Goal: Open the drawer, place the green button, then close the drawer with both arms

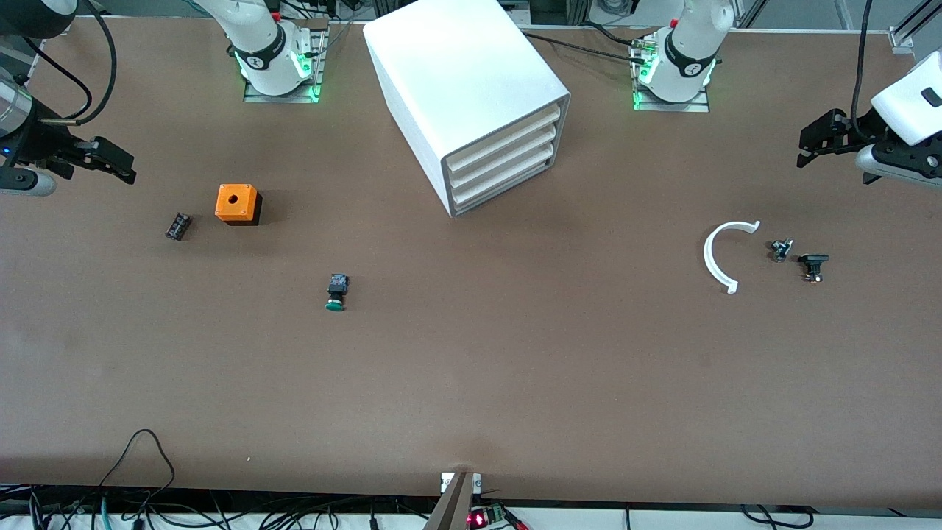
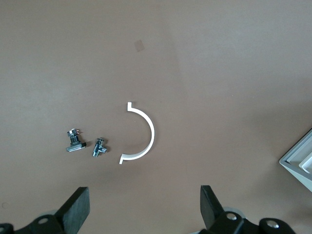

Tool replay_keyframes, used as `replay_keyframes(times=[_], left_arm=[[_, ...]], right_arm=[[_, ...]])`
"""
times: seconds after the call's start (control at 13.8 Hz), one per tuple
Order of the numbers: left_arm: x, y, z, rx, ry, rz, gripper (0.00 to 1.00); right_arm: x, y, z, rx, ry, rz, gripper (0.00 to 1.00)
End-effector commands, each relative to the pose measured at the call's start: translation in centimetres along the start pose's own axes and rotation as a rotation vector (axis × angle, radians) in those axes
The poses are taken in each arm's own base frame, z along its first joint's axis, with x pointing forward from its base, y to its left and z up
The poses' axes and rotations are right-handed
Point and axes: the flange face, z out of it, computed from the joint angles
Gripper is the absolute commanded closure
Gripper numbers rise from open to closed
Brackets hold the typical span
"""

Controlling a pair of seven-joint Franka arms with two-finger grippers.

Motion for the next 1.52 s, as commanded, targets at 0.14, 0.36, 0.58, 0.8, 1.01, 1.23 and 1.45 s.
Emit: replay_keyframes(times=[0.14,0.36,0.58,0.8,1.01,1.23,1.45], left_arm=[[0.7,-0.5,-0.9,-0.011,0.017,0.021,0.00],[0.8,0.0,-1.1,-0.010,0.018,0.016,0.00],[0.9,0.6,-1.0,-0.010,0.012,0.027,0.00],[1.2,0.7,-0.6,-0.046,0.017,0.037,0.00],[4.3,0.6,4.6,-0.089,-0.077,0.049,0.00],[6.4,-0.5,13.5,-0.180,-0.218,0.048,0.00],[7.5,0.6,23.3,-0.496,-0.298,0.014,0.00]], right_arm=[[-0.7,-0.1,-0.3,0.022,0.014,-0.011,0.00],[-0.7,-0.1,-0.3,0.022,0.014,-0.011,0.00],[-0.4,-0.3,-0.4,0.022,0.020,-0.013,0.00],[-0.2,-1.1,-0.6,0.056,0.035,-0.017,0.00],[0.7,-1.5,-0.1,0.073,0.057,-0.016,0.00],[2.0,-4.1,1.4,0.099,0.068,-0.046,0.00],[3.1,-7.6,3.6,0.096,0.042,-0.085,0.00]])
